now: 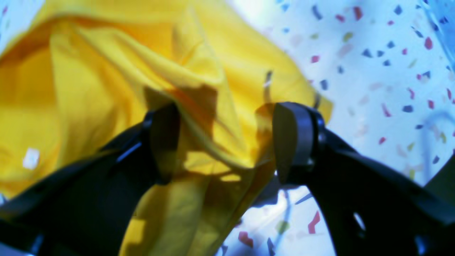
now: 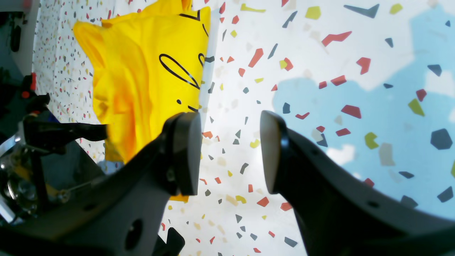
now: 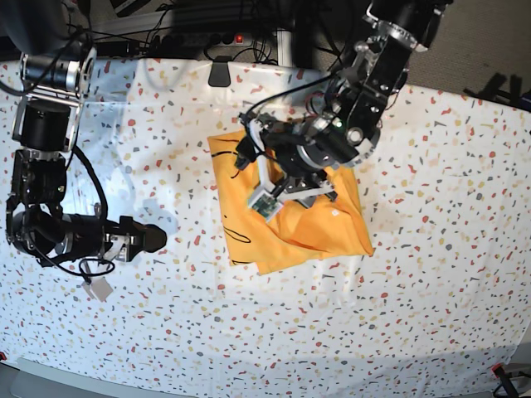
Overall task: Fold the T-shirt properly
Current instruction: 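Lower the left gripper onto the bundle's folded edge and grasp it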
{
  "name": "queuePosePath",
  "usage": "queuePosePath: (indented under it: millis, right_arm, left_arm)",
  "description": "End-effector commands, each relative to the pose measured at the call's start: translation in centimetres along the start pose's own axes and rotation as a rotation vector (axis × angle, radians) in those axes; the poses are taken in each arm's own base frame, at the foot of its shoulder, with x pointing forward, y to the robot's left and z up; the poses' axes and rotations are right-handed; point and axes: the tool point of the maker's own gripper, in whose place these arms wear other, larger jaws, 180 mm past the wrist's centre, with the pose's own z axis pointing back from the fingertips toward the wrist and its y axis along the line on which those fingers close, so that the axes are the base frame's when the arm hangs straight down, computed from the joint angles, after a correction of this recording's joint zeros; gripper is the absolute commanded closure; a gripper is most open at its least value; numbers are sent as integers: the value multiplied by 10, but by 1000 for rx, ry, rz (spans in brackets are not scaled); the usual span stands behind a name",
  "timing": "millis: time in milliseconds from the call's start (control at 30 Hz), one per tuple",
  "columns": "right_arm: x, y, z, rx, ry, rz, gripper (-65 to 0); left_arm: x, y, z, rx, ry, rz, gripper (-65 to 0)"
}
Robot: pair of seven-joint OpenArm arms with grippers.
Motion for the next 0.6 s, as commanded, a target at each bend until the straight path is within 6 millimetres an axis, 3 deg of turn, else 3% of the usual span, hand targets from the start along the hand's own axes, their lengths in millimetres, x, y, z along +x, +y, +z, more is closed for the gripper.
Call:
queuePosePath:
  millis: [0, 267, 433, 567]
  right_arm:
    - [23, 3, 12, 2, -60, 31, -258]
    - [25, 3, 12, 3, -72, 31, -258]
    - [24, 1, 12, -4, -66, 32, -258]
    - [24, 2, 12, -3, -67, 32, -258]
  left_arm:
    - [21, 4, 3, 15, -53, -22, -399]
    - [39, -10, 4, -58, -89, 0, -399]
    - [45, 35, 7, 159, -46, -160, -399]
    - [66, 68, 16, 284, -28, -195, -399]
